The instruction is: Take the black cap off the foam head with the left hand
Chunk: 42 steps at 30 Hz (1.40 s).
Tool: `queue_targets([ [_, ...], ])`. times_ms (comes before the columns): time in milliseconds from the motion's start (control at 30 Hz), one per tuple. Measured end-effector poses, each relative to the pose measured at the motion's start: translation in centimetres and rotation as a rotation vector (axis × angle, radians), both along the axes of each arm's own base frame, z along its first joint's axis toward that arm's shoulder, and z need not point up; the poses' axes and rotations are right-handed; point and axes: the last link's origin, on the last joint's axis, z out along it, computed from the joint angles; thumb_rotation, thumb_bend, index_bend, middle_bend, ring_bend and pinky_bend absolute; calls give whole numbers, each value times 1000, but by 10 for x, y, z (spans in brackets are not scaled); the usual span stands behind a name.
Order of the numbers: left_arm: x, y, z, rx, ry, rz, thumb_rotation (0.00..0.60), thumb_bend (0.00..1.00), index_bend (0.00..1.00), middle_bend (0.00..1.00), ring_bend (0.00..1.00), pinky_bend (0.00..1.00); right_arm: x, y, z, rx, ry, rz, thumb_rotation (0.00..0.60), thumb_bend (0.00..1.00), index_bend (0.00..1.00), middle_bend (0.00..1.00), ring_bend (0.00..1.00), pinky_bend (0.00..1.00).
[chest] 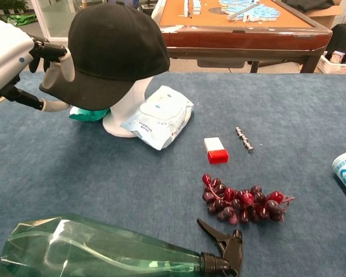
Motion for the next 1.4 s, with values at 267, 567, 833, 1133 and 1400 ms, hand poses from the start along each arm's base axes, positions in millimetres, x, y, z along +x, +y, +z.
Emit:
queue_targets([
  [267,3,1,-2,20,-34,-48,600,0,535,752,586,627,0,0,0,2,1,0,600,134,255,206,157,303],
  [567,4,1,-2,10,-53,-73,600,202,538,763,594,627,0,0,-1,5,2,-1,600,134,255,208,157,303],
  [833,5,0,-3,3,-52,-80,600,478,553,767,597,627,0,0,0,3,1,-1,600,134,255,215,157,303],
  [1133,9,-1,-1,17,-64,-110,600,630,589,785,614,636,0,1,0,2,-1,0,600,134,255,218,157,303],
  [1400,19,1,6,63,-58,-156,600,671,609,802,628,655,1,1,0,4,1,4,600,134,255,218,157,303],
])
